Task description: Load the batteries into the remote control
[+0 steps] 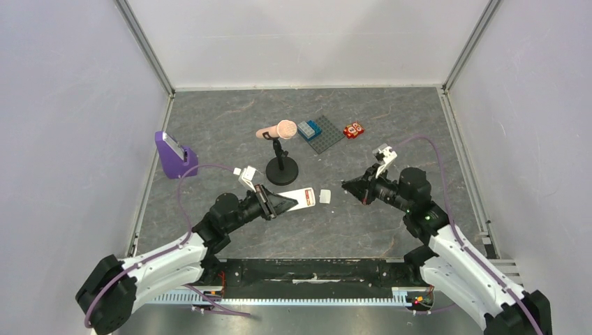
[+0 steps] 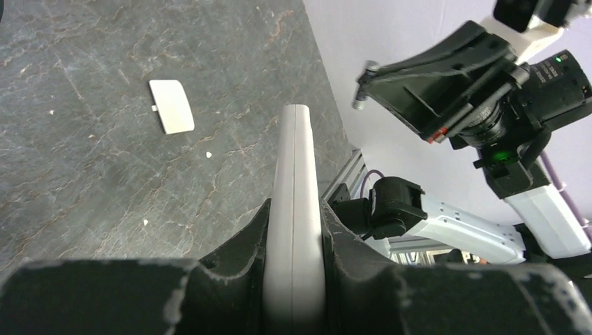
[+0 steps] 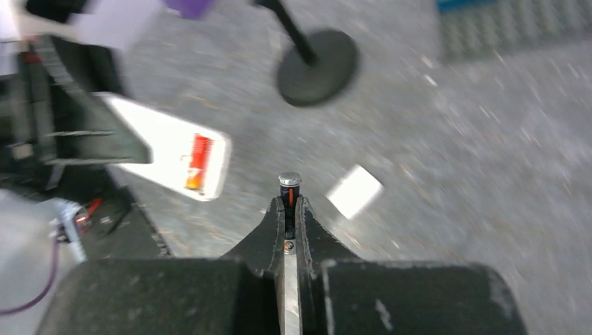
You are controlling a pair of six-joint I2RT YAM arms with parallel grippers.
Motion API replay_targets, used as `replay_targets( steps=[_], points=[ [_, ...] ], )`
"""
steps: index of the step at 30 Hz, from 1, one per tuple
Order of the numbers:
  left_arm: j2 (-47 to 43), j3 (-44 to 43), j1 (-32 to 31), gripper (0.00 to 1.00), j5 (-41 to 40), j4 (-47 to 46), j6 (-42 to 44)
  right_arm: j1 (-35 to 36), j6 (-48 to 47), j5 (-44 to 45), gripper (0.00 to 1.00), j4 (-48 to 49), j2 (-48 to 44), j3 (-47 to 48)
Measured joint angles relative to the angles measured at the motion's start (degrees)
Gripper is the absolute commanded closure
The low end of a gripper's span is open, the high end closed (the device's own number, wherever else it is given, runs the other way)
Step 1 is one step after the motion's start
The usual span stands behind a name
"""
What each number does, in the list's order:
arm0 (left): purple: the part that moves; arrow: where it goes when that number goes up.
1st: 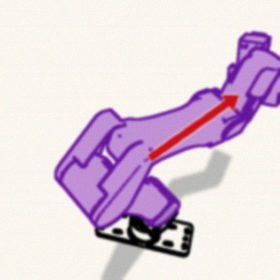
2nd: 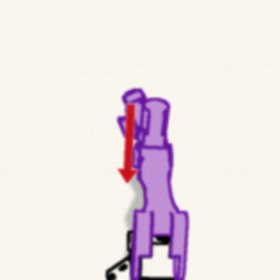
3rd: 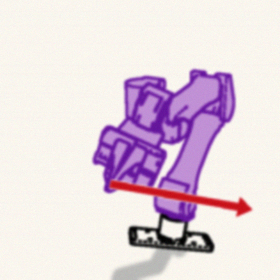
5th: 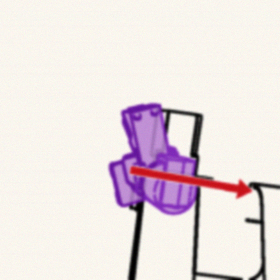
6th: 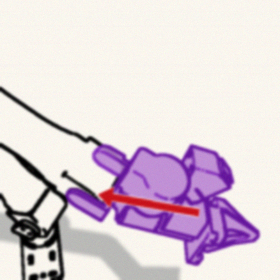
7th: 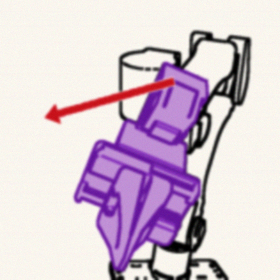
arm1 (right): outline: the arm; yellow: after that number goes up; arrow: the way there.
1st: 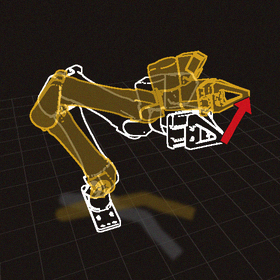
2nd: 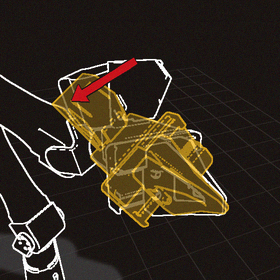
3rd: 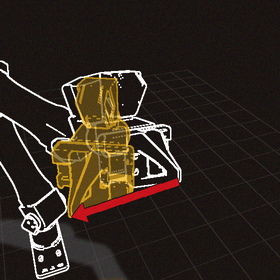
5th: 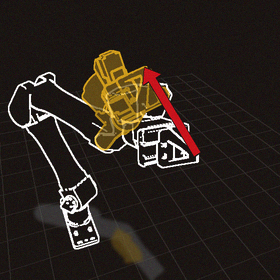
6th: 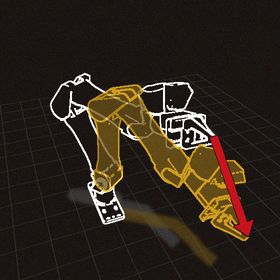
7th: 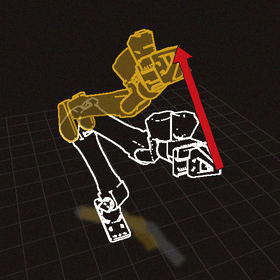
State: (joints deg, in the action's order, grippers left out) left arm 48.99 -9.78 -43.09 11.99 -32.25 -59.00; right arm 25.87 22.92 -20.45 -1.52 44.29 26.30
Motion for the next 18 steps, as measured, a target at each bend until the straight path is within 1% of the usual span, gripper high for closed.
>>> replay_targets(
  steps=[3,7,10,13,15,18],
  points=[
    [-4.1,0.0,0.0,0.98,-0.5,2.2,1.1,0.2,0.5,-9.0,1.0,8.6,-4.2,-2.0],
    [-7.6,0.0,0.0,0.98,-0.9,3.3,2.6,0.5,2.2,-18.5,0.99,17.6,-5.8,-4.2],
    [-8.2,0.0,0.0,0.98,0.1,3.3,4.6,1.6,3.6,-24.3,0.99,23.5,-6.6,-5.4],
    [-7.8,0.0,0.0,0.98,0.9,2.9,6.6,2.3,2.8,-27.4,0.99,24.5,-7.6,-5.2],
    [-7.0,0.0,0.0,0.98,1.7,1.5,7.5,2.9,0.8,-27.6,0.99,22.7,-8.3,-4.6],
    [-5.5,0.6,0.0,0.98,2.1,-3.0,8.4,3.5,-2.0,-26.6,0.99,18.9,-9.9,-4.3]
  ],
)
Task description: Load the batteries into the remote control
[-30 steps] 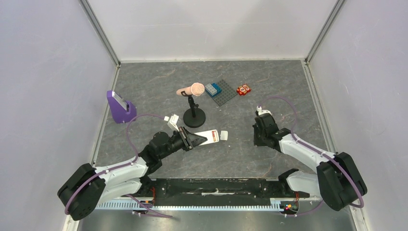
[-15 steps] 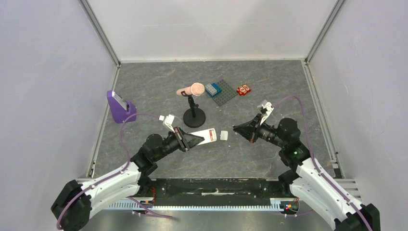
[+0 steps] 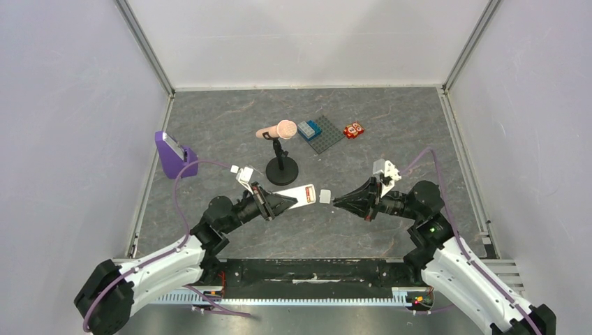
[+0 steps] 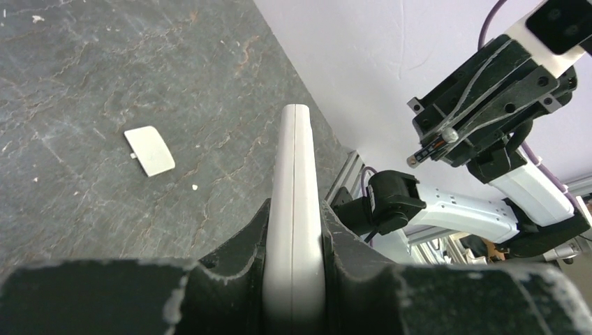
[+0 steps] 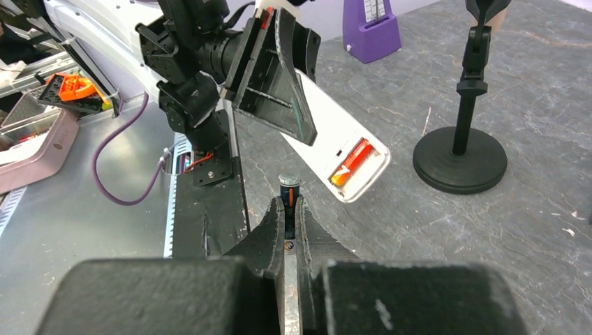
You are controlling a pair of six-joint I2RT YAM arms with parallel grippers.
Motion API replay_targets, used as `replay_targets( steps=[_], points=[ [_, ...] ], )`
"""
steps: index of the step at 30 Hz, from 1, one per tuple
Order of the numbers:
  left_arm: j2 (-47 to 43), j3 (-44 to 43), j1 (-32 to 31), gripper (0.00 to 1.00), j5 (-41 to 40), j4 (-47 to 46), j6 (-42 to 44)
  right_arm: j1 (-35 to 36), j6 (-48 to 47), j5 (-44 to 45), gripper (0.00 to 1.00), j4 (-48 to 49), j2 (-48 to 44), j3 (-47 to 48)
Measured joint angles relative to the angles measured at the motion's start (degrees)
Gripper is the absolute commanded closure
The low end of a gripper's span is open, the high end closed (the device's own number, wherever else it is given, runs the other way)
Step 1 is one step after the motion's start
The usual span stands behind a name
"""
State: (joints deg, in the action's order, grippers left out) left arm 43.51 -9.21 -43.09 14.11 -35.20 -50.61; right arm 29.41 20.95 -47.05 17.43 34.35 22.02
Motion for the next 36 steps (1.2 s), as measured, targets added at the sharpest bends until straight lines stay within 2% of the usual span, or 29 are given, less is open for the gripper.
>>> replay_targets(
  steps=[4,7,12,20,27,36],
  points=[
    [1.9,0.6,0.0,0.98,-0.1,-3.9,-0.1,0.4,-0.8,3.7,0.98,-4.5,-0.8,0.5],
    [3.8,-1.1,0.0,0.98,-0.2,-1.9,-1.9,0.5,1.3,10.1,0.99,-10.5,2.0,4.4],
    [10.2,-3.4,0.0,0.98,0.1,-3.1,-9.6,0.5,9.1,21.7,1.0,-20.6,10.4,13.7],
    [17.9,-3.4,0.0,0.98,1.1,-7.1,-19.8,3.5,16.4,29.0,0.98,-34.6,18.4,17.6],
    [19.7,-3.4,0.0,0.98,1.3,-7.4,-23.1,9.2,18.6,33.0,0.94,-37.5,22.2,19.3],
    [19.9,-3.4,0.0,0.98,1.6,-7.4,-23.3,12.1,20.0,35.4,0.94,-37.6,26.7,21.5]
  ],
)
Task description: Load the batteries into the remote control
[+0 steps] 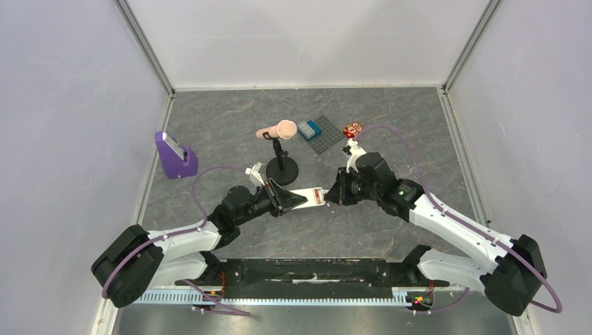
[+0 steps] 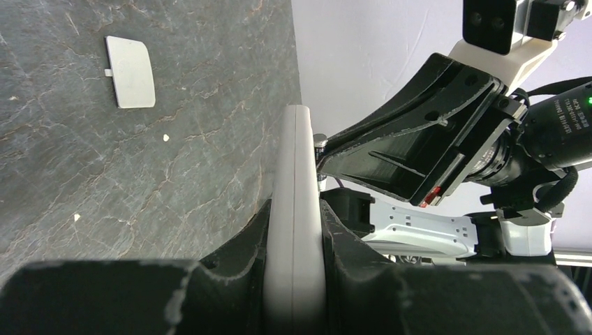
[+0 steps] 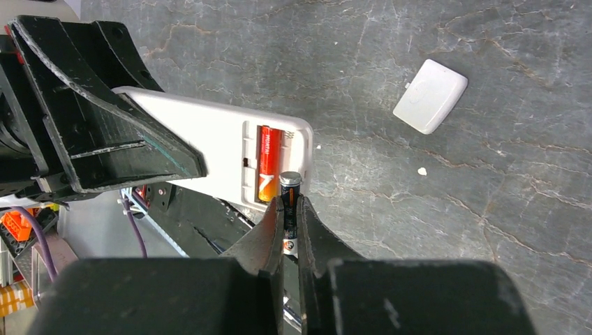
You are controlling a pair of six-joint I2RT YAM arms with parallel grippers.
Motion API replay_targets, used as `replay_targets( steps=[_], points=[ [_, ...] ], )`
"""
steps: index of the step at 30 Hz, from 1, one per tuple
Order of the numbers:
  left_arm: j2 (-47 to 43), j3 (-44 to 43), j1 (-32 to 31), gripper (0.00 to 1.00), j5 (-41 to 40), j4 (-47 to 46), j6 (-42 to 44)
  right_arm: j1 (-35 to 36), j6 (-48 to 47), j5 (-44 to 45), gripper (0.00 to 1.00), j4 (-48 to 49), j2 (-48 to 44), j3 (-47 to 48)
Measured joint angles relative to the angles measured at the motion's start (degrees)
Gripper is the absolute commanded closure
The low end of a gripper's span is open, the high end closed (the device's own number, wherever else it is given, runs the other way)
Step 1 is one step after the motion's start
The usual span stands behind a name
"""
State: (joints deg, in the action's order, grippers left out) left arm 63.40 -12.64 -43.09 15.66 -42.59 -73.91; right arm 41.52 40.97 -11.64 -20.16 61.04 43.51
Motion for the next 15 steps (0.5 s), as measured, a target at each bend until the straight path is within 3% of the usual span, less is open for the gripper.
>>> replay_targets(
  steps=[15],
  points=[
    [0.5,0.0,0.0,0.98,0.4,0.2,0.0,1.8,0.4,0.4,0.86,1.5,2.8,0.8]
  ],
)
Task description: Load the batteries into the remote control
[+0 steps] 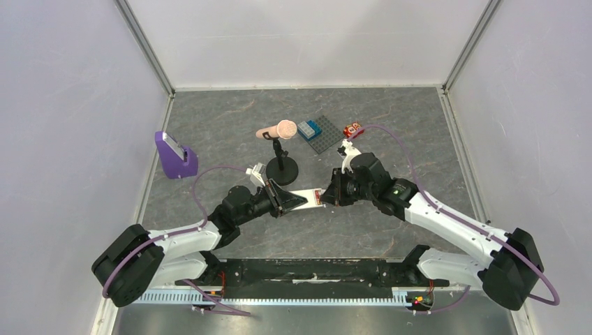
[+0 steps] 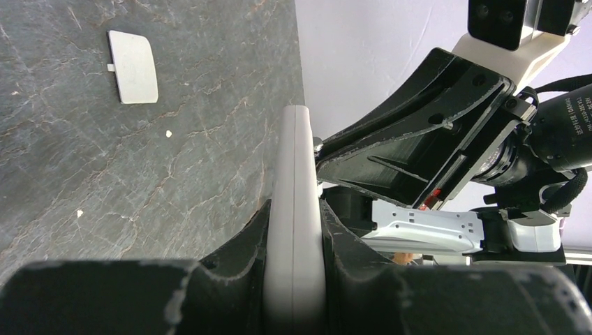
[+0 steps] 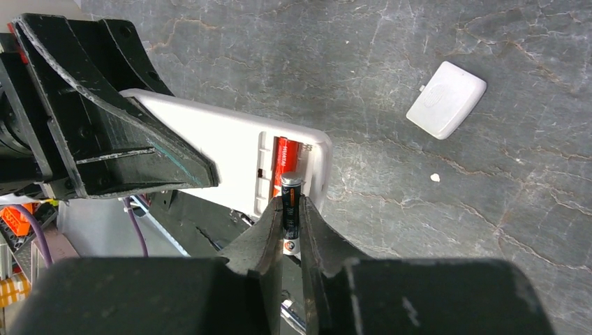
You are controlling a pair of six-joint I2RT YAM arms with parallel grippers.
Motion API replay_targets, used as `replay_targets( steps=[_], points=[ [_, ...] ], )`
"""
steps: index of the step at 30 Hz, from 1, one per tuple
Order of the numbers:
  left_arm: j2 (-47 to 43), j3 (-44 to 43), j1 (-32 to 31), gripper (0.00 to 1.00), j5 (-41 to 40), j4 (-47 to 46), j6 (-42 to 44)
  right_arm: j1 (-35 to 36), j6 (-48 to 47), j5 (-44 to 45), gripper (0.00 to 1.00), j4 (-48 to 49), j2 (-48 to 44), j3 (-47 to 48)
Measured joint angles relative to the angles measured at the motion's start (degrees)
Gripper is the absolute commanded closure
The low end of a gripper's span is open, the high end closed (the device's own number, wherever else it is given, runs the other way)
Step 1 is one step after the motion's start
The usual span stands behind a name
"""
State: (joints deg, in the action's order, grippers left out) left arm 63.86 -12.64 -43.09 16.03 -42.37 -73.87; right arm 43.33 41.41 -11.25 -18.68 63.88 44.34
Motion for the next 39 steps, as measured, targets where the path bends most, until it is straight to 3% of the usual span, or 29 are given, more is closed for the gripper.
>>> replay_targets(
  steps=[6,13,24,34,39],
  points=[
    [0.2,0.0,0.0,0.98,0.5,0.0,0.0,0.1,0.2,0.5,0.81,1.2,1.2,0.1],
    [0.3,0.0,0.0,0.98,0.6,-0.1,0.0,0.4,0.8,0.9,0.81,1.4,1.5,0.2],
    [0.3,0.3,0.0,0.98,0.3,-0.6,0.0,0.4,3.1,1.7,0.87,1.0,1.4,0.2],
    [0.7,0.6,0.0,0.98,-0.6,-1.7,0.5,0.4,3.6,1.7,1.0,0.8,1.4,0.2],
    [1.3,0.7,0.0,0.98,-0.7,-2.7,0.9,0.4,3.6,1.7,1.0,0.5,1.4,0.2]
  ],
)
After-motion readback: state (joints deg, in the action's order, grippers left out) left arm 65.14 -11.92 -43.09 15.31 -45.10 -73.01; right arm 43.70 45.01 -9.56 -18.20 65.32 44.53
